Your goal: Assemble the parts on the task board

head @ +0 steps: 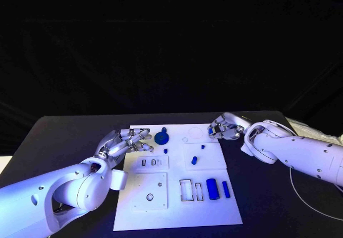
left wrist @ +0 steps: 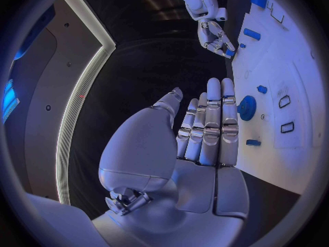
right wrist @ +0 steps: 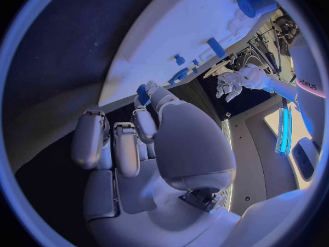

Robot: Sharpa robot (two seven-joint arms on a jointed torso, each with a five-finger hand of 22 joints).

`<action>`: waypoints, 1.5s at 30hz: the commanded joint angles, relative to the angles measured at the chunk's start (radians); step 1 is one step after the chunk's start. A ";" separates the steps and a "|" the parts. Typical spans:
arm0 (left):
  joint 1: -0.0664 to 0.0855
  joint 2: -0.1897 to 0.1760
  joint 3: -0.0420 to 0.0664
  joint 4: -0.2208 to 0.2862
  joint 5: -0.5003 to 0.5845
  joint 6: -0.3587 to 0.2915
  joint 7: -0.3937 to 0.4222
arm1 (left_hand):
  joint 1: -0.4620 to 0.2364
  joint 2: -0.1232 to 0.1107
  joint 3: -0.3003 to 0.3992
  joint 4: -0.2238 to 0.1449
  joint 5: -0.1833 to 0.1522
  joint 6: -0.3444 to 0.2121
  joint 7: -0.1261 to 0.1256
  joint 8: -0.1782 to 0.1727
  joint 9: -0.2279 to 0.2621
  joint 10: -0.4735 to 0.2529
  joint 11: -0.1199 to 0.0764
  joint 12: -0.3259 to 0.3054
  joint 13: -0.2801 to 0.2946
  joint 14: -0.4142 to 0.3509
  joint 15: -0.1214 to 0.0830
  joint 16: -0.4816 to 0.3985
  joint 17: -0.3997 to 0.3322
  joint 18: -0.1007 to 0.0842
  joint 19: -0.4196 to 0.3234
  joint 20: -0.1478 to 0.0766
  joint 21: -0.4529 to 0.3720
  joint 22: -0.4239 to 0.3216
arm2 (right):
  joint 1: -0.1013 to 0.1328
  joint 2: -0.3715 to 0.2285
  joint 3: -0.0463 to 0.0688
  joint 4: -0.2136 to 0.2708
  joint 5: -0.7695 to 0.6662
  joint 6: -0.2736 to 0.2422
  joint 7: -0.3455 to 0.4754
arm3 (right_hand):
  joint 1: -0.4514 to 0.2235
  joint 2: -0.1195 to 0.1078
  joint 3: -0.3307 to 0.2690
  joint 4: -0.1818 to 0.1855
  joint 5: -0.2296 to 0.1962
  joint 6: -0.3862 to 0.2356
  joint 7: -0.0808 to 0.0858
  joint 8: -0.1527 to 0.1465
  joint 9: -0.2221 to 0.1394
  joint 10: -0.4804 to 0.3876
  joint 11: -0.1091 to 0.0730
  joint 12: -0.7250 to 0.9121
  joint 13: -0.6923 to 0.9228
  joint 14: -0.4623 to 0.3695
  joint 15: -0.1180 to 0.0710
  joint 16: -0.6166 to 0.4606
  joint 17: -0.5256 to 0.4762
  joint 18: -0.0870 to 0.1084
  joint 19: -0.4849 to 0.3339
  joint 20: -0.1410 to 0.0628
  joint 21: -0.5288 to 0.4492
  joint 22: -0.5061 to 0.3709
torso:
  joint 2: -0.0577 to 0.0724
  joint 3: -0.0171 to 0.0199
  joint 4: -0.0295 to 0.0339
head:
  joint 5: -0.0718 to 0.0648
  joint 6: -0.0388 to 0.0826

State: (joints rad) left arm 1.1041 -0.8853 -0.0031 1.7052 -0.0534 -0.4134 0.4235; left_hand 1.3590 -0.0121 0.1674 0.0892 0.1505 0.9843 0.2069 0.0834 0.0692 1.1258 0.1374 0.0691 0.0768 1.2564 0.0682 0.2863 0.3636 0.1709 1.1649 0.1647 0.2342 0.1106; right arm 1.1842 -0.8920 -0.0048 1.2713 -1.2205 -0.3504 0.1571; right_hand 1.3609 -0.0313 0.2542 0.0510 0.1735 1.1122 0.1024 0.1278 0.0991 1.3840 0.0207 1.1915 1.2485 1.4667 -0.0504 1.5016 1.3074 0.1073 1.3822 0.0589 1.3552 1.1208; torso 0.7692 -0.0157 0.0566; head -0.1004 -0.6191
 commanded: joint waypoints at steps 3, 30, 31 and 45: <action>0.000 0.003 0.000 -0.018 0.000 0.019 0.009 | 0.008 0.000 0.005 0.002 -0.001 -0.003 0.004 -0.005 0.000 -0.002 0.004 -0.003 0.002 -0.007 0.001 -0.004 0.001 0.008 0.001 0.006 -0.004 -0.001 | 0.022 -0.007 0.002 0.071 0.054 -0.063 -0.090 | 0.001 0.018 0.007 0.002 -0.002 0.013 -0.006 0.004 0.008 0.004 -0.007 0.004 0.000 0.081 -0.005 0.003 0.153 -0.020 0.000 -0.006 0.004 0.000 | -0.005 -0.0021 -0.0004 | 0.001 0.000; -0.003 0.012 0.000 -0.052 0.078 -0.022 0.036 | -0.002 -0.004 0.017 -0.005 -0.001 -0.005 0.010 -0.006 0.000 -0.009 0.011 -0.003 0.002 -0.058 0.015 -0.048 0.014 0.005 -0.033 0.018 -0.038 -0.015 | -0.033 0.213 -0.013 0.276 -0.311 0.014 -0.418 | -0.029 0.004 0.015 -0.002 0.012 0.008 -0.004 -0.005 0.012 -0.025 -0.007 -0.062 -0.049 0.073 -0.005 -0.020 0.117 -0.016 -0.010 -0.008 -0.008 -0.026 | -0.030 -0.0217 0.0058 | 0.054 -0.049; -0.003 0.012 0.000 -0.052 0.079 -0.023 0.036 | -0.002 -0.004 0.018 -0.006 -0.001 -0.005 0.010 -0.006 0.000 -0.009 0.012 -0.003 0.002 -0.062 0.016 -0.052 0.014 0.005 -0.036 0.019 -0.040 -0.016 | -0.037 0.220 -0.014 0.273 -0.317 0.016 -0.422 | -0.031 0.003 0.015 -0.002 0.012 0.008 -0.004 -0.005 0.012 -0.027 -0.007 -0.068 -0.054 0.073 -0.005 -0.022 0.114 -0.015 -0.012 -0.008 -0.011 -0.030 | -0.030 -0.0214 0.0056 | 0.056 -0.050; -0.003 0.017 0.000 -0.051 0.080 -0.007 0.034 | -0.006 -0.005 0.027 -0.010 -0.001 -0.007 0.012 -0.007 0.000 -0.012 0.015 -0.003 0.002 -0.082 0.022 -0.080 0.012 0.006 -0.051 0.027 -0.059 -0.025 | -0.076 0.292 -0.018 0.219 -0.354 0.026 -0.433 | -0.037 0.000 0.019 -0.002 0.012 0.003 -0.002 -0.010 0.012 -0.039 -0.006 -0.094 -0.073 0.069 -0.005 -0.034 0.097 -0.013 -0.016 -0.008 -0.016 -0.039 | -0.031 -0.0190 0.0045 | 0.071 -0.059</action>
State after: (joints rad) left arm 1.1009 -0.8709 -0.0034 1.6524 0.0221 -0.4318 0.4428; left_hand 1.3590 -0.0120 0.1881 0.0799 0.1505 0.9770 0.2141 0.0795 0.0692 1.1151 0.1481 0.0691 0.0777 1.1832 0.0913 0.2097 0.3764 0.1708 1.1201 0.1914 0.1819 0.0868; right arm 1.1105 -0.6028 -0.0225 1.4935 -1.5397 -0.3405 -0.2622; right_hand 1.3353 -0.0332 0.2684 0.0487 0.1820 1.1104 0.1006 0.1195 0.1042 1.3516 0.0139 1.1005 1.1756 1.4667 -0.0503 1.4722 1.3079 0.1073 1.3750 0.0518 1.3442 1.0825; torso 0.7384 -0.0350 0.0612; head -0.0314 -0.6777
